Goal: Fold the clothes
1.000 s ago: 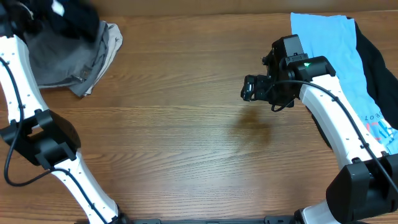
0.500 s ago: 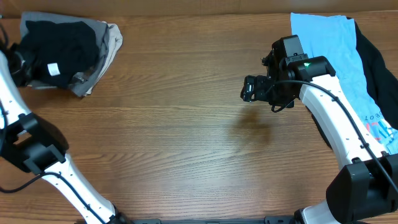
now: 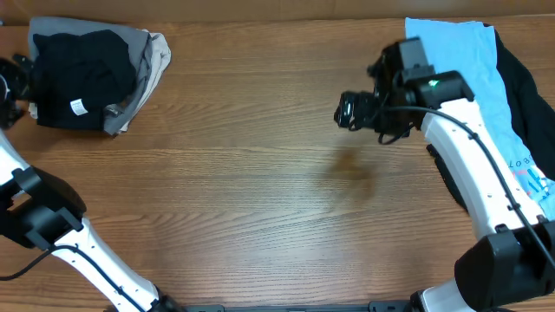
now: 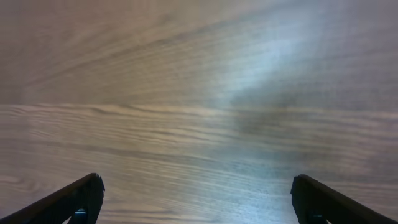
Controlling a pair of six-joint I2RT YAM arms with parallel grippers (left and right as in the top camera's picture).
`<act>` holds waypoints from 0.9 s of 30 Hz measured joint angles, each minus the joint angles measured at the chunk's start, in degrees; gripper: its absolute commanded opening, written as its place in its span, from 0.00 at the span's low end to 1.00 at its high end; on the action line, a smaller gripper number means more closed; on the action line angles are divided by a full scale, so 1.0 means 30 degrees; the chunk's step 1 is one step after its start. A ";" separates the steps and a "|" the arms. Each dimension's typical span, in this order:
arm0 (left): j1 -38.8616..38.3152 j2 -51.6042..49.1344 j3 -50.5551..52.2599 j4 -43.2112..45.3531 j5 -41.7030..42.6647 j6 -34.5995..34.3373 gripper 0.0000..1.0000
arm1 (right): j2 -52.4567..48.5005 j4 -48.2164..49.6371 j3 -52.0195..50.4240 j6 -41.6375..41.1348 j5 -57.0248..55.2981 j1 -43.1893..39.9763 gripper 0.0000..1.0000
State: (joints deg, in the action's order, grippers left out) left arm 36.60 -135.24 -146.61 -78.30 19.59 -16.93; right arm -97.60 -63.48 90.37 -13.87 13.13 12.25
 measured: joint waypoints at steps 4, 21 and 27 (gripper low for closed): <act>-0.0758 0.0255 -0.2331 -0.0925 0.0918 0.1763 1.00 | 0.0401 -0.1239 0.2761 0.0495 0.0000 0.0000 1.00; -0.5093 0.3759 -0.4874 -0.1333 0.1632 0.3592 1.00 | 0.8087 -0.4874 0.6193 0.1574 -0.0168 0.0000 1.00; -0.5224 0.3752 -0.4874 -0.1341 0.1632 0.3592 1.00 | 0.8786 -0.4860 0.6251 0.1574 -0.0160 0.0000 1.00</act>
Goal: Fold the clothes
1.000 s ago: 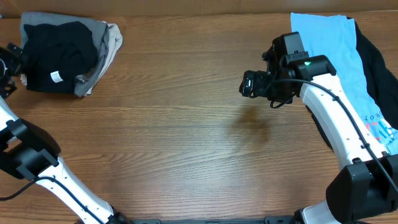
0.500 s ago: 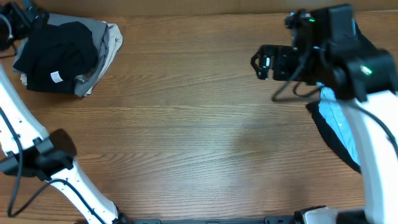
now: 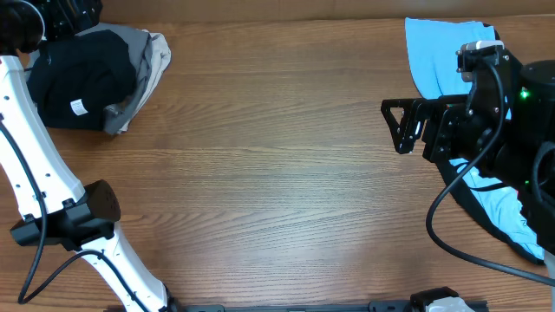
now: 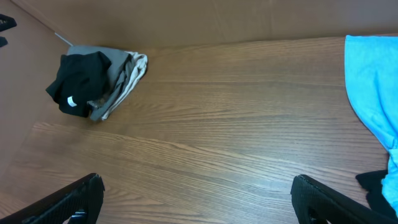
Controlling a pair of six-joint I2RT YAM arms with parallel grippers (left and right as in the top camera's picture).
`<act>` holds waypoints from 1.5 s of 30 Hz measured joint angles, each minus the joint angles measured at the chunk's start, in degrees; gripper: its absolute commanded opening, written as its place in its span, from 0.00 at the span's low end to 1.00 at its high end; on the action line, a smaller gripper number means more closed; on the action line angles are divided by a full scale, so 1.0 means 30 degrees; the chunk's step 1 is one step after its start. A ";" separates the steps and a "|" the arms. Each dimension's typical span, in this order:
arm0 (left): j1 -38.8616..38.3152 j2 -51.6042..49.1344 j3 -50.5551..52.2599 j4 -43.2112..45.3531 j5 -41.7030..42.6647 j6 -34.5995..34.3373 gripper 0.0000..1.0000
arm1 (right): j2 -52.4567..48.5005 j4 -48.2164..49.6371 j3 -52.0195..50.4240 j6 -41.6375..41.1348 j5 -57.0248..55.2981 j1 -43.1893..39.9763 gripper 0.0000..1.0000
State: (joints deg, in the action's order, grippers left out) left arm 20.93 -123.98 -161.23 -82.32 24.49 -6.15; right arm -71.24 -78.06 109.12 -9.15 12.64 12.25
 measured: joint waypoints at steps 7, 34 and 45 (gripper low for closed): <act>0.0000 0.0000 0.0000 0.0000 0.0000 0.0000 1.00 | -0.0219 -0.0962 0.0000 0.0058 -0.0787 0.0000 1.00; 0.0000 0.0000 0.0000 0.0000 -0.0007 0.0058 1.00 | 1.8906 2.2760 -3.0163 0.0109 -0.2871 -0.2623 1.00; 0.0000 0.0000 0.0000 0.0000 -0.0007 0.0066 1.00 | 2.2010 2.7270 -3.4723 0.0066 -0.2878 -0.2965 1.00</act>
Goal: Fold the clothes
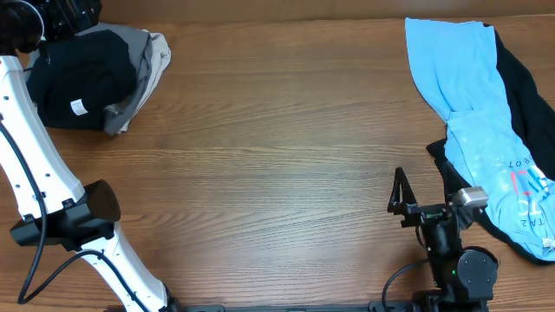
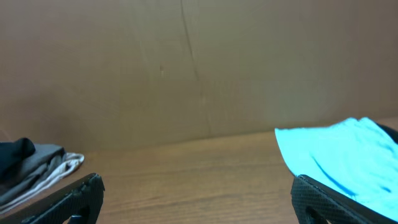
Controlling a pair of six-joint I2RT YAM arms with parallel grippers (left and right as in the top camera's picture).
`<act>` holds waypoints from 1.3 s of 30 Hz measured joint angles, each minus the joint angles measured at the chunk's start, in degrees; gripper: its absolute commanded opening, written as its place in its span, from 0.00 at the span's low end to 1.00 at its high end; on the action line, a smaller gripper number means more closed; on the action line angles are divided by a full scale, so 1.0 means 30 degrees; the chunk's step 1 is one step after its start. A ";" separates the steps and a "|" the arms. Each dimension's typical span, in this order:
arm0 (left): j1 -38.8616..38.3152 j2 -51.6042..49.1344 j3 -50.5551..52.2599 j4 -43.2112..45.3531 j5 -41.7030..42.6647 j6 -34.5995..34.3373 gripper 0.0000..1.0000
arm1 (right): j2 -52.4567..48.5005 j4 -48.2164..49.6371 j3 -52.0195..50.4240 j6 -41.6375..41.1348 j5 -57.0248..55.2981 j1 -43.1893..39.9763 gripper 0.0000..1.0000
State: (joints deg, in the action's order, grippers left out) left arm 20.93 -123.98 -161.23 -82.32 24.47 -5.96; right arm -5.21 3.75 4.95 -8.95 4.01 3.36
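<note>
A light blue shirt [image 1: 468, 95] lies crumpled along the table's right side, on top of a black garment [image 1: 531, 100]. At the back left sits a pile of folded clothes [image 1: 87, 78], black on top of grey. My right gripper [image 1: 399, 198] is drawn back to the front edge, left of the shirt's near end. It is open and holds nothing. In the right wrist view the right gripper [image 2: 196, 185] looks level across the table, with the blue shirt [image 2: 336, 155] at right and the pile [image 2: 31, 165] at far left. My left gripper [image 1: 65, 13] reaches the back left corner, mostly cut off.
The wooden table [image 1: 277, 173] stretches between pile and shirt. A brown back wall [image 2: 186, 62] closes the far side. The white left arm [image 1: 26, 139] runs along the left edge from the front to the back corner.
My right arm was raised over the near part of the blue shirt and is now folded back at the front edge, still open. The left arm has not moved.
At first my right gripper hung open low over bare table left of the blue shirt, with the left arm low at the left edge. Then the right arm stood higher over the shirt and the left arm reached the back left corner. Now the right arm is at the front edge.
</note>
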 measured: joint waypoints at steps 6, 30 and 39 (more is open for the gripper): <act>0.0000 0.0000 0.0000 0.0000 0.0000 -0.0007 1.00 | 0.0903 0.0546 -0.0852 0.0000 -0.0393 0.0000 1.00; 0.0000 0.0000 0.0000 0.0000 0.0000 -0.0007 1.00 | 0.1457 -0.2900 -0.1297 0.0000 -0.1064 0.0000 1.00; 0.0000 0.0000 0.0000 0.0000 0.0000 0.0000 1.00 | 0.1457 -0.2958 -0.1297 0.0000 -0.1122 0.0000 1.00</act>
